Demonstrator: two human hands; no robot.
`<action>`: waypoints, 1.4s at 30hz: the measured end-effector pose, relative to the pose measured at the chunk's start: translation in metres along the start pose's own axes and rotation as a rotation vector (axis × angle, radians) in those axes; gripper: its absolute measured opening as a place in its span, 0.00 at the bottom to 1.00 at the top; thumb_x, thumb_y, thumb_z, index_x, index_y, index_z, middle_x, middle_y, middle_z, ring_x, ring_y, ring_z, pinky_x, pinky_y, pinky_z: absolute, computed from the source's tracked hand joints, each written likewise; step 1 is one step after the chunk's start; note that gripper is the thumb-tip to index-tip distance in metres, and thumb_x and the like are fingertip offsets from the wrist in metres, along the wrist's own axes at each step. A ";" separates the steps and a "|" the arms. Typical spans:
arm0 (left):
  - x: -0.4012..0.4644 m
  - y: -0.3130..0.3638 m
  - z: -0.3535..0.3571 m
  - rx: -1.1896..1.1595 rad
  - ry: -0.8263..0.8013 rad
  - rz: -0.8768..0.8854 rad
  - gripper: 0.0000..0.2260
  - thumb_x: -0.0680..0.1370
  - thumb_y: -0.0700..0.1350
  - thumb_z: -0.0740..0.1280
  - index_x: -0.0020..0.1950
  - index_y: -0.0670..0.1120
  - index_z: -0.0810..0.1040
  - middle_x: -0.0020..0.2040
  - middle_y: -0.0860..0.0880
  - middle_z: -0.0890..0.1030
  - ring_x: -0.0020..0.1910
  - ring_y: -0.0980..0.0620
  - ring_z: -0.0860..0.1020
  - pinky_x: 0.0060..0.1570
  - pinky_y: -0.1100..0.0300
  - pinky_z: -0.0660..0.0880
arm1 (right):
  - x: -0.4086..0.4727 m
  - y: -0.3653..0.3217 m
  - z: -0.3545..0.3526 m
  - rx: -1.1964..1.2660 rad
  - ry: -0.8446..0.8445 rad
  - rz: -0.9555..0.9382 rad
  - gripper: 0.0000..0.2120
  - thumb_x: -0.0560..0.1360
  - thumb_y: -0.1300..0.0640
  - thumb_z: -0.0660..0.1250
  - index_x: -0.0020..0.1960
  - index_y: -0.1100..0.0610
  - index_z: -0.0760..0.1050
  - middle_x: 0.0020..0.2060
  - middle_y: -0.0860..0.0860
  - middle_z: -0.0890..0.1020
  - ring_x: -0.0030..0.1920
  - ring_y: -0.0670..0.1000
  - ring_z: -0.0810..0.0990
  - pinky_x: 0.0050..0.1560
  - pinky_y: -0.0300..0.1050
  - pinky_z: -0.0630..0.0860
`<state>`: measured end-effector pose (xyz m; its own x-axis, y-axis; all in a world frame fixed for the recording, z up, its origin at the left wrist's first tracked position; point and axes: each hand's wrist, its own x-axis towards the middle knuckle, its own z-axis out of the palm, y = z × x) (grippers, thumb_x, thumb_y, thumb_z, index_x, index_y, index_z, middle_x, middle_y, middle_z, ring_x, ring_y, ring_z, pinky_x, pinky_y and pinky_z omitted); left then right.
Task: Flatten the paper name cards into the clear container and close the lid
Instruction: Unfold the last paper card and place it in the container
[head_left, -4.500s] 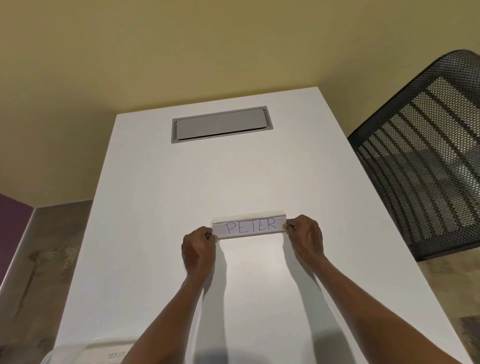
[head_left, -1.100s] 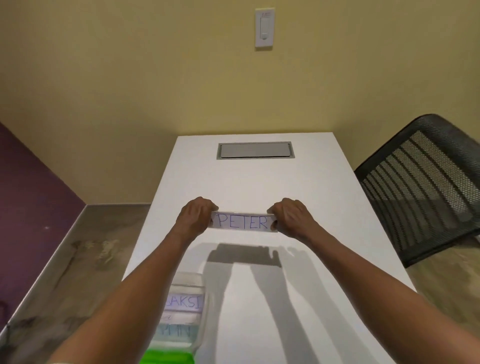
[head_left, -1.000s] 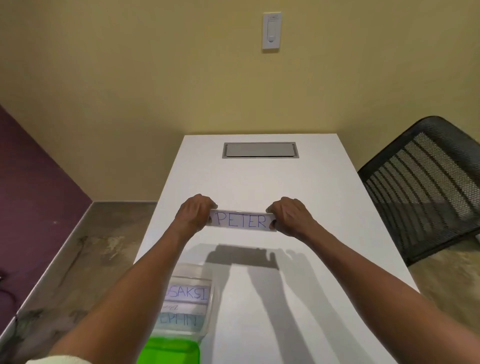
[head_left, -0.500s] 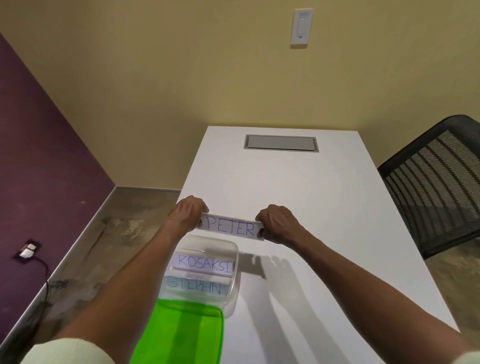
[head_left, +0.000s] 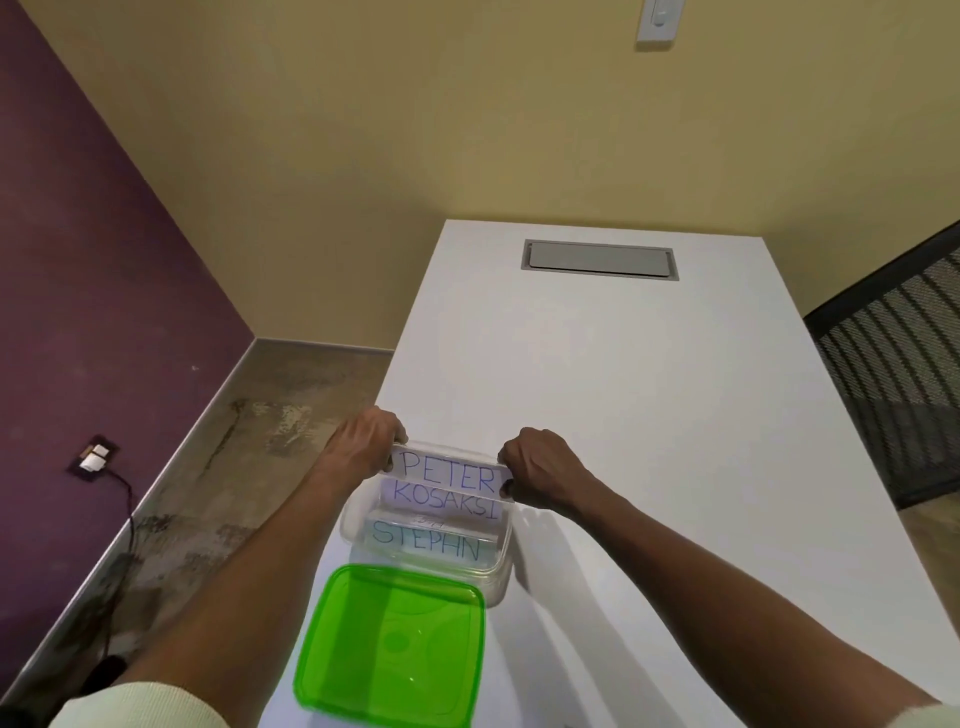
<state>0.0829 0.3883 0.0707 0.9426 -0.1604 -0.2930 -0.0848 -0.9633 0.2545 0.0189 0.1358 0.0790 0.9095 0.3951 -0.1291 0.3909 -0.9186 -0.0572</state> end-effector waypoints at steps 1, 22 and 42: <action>-0.002 -0.002 0.000 0.031 -0.017 0.009 0.15 0.72 0.32 0.66 0.55 0.44 0.82 0.43 0.44 0.85 0.37 0.51 0.82 0.44 0.57 0.80 | 0.000 -0.004 0.001 0.000 -0.006 -0.009 0.10 0.68 0.55 0.69 0.42 0.62 0.78 0.36 0.59 0.79 0.33 0.59 0.69 0.35 0.44 0.60; -0.024 -0.020 0.054 0.575 -0.109 0.210 0.15 0.73 0.37 0.67 0.57 0.48 0.79 0.56 0.46 0.80 0.53 0.46 0.80 0.50 0.55 0.75 | 0.002 -0.040 0.066 -0.129 -0.086 -0.129 0.09 0.57 0.55 0.74 0.32 0.58 0.77 0.26 0.56 0.79 0.30 0.57 0.78 0.35 0.43 0.69; -0.037 -0.021 0.070 0.646 -0.096 0.269 0.08 0.72 0.37 0.67 0.46 0.47 0.81 0.45 0.45 0.83 0.45 0.43 0.82 0.41 0.57 0.75 | -0.001 -0.056 0.091 -0.187 0.107 -0.184 0.18 0.68 0.63 0.48 0.24 0.53 0.68 0.19 0.52 0.71 0.24 0.52 0.69 0.34 0.43 0.64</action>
<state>0.0268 0.3992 0.0120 0.8320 -0.4002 -0.3843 -0.5134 -0.8179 -0.2598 -0.0167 0.1870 -0.0081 0.8266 0.5620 -0.0280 0.5612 -0.8197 0.1150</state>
